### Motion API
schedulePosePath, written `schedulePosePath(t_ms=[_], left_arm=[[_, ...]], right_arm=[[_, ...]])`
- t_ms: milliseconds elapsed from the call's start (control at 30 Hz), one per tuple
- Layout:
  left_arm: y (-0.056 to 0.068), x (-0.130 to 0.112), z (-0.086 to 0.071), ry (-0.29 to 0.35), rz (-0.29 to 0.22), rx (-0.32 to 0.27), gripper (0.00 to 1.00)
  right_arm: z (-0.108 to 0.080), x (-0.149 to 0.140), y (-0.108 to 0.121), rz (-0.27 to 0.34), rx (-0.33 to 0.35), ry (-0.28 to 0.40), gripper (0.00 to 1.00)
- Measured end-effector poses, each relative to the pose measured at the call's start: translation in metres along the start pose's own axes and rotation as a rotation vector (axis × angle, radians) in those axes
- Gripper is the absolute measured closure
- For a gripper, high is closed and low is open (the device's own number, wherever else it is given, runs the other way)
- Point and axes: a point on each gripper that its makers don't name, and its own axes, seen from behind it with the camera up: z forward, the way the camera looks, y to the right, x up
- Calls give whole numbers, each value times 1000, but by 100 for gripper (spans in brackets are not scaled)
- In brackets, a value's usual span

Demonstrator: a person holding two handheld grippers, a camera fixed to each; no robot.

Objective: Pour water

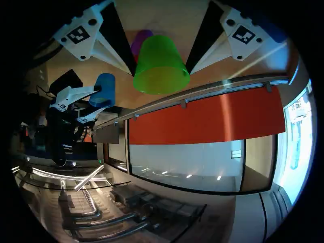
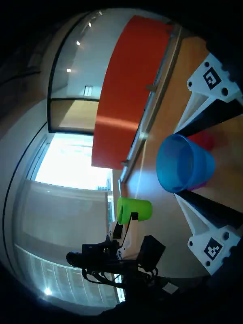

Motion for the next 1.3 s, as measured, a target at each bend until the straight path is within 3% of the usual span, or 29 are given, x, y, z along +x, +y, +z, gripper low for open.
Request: schedulePosePath(t_ms=[967,1300], left_arm=[[11,-9,1,10,-19,-35,15],[13,-17,-1,4,-14,-43,15]], right_arm=[[1,6,-3,-12,21,5,9],[1,17,-1,-58,29,4,9]])
